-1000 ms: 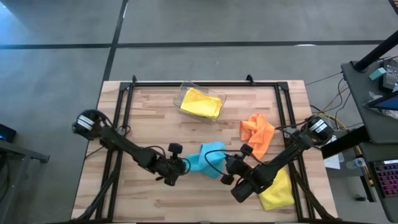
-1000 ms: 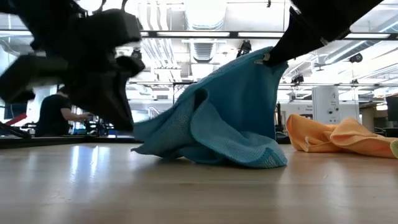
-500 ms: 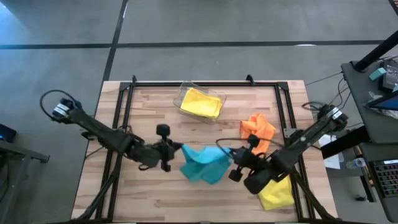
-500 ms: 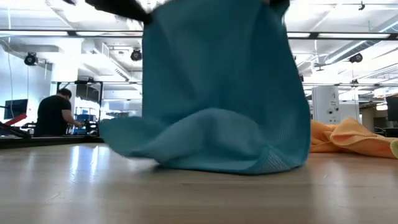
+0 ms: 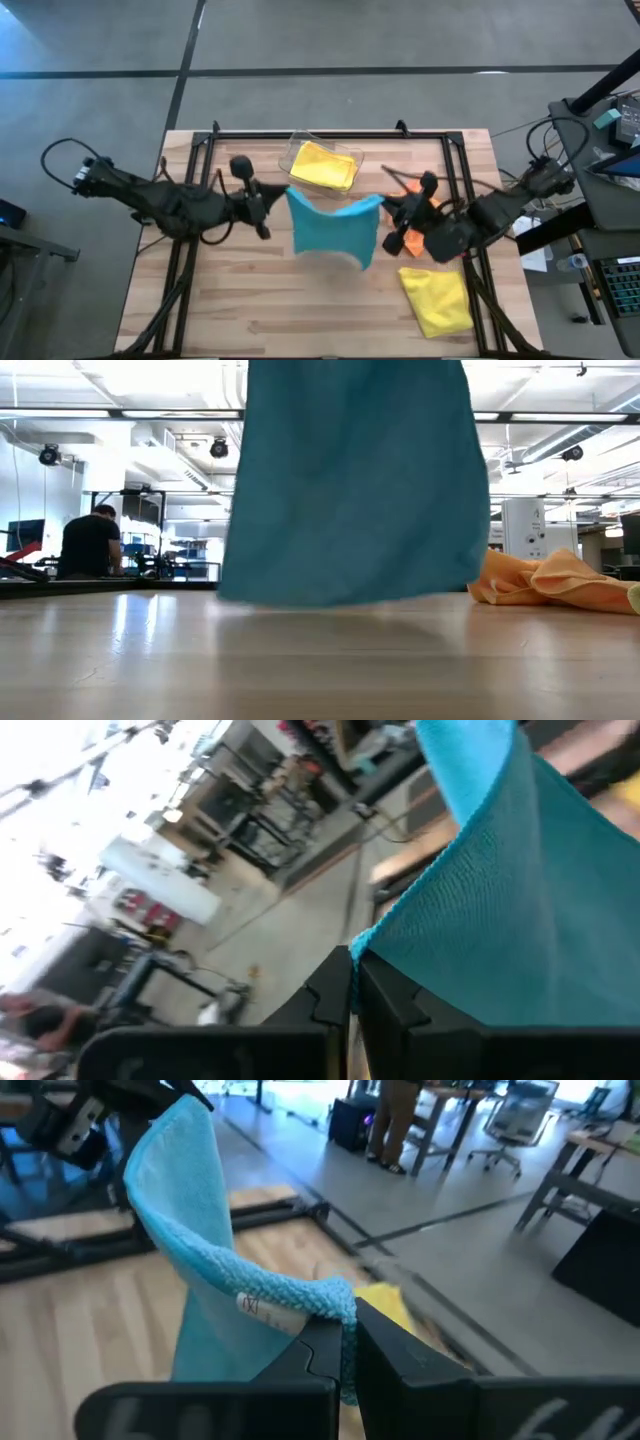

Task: Fold microfiber towels
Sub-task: Fold the blue microfiber cloth

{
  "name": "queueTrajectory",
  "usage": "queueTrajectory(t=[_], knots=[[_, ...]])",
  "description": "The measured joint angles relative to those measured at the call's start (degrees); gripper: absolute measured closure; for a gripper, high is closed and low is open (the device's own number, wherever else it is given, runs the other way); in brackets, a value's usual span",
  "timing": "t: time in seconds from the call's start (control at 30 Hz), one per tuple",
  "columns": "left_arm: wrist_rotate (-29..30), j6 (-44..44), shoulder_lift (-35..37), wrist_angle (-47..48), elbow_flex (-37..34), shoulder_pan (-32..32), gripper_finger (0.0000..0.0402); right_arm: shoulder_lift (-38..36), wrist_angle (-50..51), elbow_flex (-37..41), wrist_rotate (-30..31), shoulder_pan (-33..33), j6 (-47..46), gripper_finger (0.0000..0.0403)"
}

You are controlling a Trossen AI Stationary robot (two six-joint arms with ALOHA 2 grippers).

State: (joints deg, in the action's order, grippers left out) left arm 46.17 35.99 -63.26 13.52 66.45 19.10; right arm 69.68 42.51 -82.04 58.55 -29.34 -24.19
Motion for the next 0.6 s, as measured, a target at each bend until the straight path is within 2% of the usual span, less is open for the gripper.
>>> queueTrajectory(t=[0.2, 0.3, 0.4, 0.6], knots=[[0.0, 2.4, -0.4, -0.1, 5.4, -3.6, 0.0402, 0.5, -0.1, -5.9, 0.0, 1.3, 7.2, 0.0394], [-4.4, 2.4, -0.4, 1.0, 6.0, -3.3, 0.0402, 1.2, -0.4, -6.1, -0.5, 0.3, 9.1, 0.0394], [-9.8, 1.3, -0.4, 3.8, 5.0, -1.2, 0.0402, 2.4, 0.6, -5.2, -1.7, -2.0, 8.6, 0.0394], [-12.1, -8.9, -3.7, 10.5, 0.8, 5.8, 0.0401, 7.9, 2.9, -0.9, -2.2, -9.1, 3.3, 0.0394]])
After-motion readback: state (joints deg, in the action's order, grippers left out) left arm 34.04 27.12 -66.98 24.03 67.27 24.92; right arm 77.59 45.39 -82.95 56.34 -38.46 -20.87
